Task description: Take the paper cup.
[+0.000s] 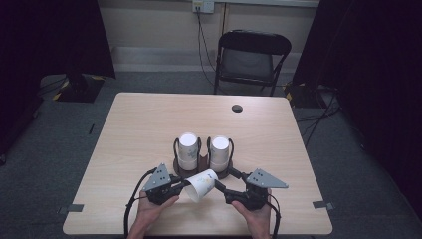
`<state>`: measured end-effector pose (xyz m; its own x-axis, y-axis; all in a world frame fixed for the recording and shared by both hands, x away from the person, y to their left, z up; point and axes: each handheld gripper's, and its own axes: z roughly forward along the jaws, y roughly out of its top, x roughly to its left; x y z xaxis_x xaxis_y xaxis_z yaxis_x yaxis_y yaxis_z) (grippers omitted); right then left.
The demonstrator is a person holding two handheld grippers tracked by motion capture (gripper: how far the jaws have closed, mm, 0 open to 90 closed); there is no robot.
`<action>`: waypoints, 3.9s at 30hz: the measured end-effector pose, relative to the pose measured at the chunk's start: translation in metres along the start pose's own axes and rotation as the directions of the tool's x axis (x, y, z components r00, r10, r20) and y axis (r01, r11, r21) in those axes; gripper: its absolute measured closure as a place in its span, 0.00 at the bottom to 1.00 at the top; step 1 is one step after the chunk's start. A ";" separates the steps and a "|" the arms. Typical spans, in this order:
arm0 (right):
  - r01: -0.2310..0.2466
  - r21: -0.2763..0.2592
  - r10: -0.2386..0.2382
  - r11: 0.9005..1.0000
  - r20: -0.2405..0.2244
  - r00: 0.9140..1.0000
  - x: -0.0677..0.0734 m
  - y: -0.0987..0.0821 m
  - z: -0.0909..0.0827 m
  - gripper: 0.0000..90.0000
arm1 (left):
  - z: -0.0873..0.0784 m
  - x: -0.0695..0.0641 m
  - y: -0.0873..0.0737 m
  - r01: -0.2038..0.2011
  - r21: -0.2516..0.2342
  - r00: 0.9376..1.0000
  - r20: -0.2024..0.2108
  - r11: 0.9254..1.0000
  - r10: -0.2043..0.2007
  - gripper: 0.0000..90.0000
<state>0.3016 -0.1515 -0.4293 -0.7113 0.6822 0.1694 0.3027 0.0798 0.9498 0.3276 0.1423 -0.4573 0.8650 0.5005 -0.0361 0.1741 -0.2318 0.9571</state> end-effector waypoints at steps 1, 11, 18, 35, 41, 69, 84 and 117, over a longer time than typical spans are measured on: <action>0.011 -0.002 -0.011 1.000 0.001 1.000 0.000 0.000 -0.001 0.35 | 0.000 0.001 0.001 0.002 0.008 1.000 -0.004 1.000 -0.002 0.97; 0.089 0.042 -0.088 0.995 -0.018 0.996 0.004 -0.001 -0.005 0.27 | 0.004 0.006 0.010 -0.007 0.071 1.000 0.026 0.997 0.005 0.97; 0.158 0.069 -0.156 0.985 -0.035 0.987 0.009 -0.001 -0.002 0.23 | 0.005 0.012 0.018 0.015 0.121 0.999 0.037 0.993 -0.020 0.97; 0.325 0.161 -0.323 0.932 -0.038 0.946 0.020 -0.002 0.012 0.20 | 0.015 0.016 0.029 0.049 0.229 0.996 0.057 0.972 -0.064 0.98; 0.374 0.190 -0.374 0.908 -0.037 0.927 0.024 -0.003 0.018 0.19 | 0.020 0.015 0.032 0.037 0.265 0.995 0.080 0.963 -0.060 0.97; 0.522 0.267 -0.516 0.810 -0.097 0.851 0.036 -0.008 0.044 0.16 | 0.035 0.010 0.049 0.041 0.340 0.989 0.123 0.940 -0.088 0.98; 0.555 0.278 -0.550 0.784 -0.103 0.829 0.039 -0.005 0.055 0.19 | 0.040 0.008 0.052 0.056 0.349 0.983 0.144 0.935 -0.113 0.97; 0.570 0.195 -0.565 0.798 -0.086 0.820 0.044 -0.003 0.047 0.31 | 0.039 0.007 0.048 0.098 0.370 0.981 0.119 0.924 -0.152 0.94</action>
<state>0.2991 -0.0870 -0.4370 -0.8091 0.4521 -0.3753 -0.0403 0.5946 0.8030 0.3608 0.1024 -0.4224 0.8782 0.4271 -0.2153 0.4200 -0.4732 0.7743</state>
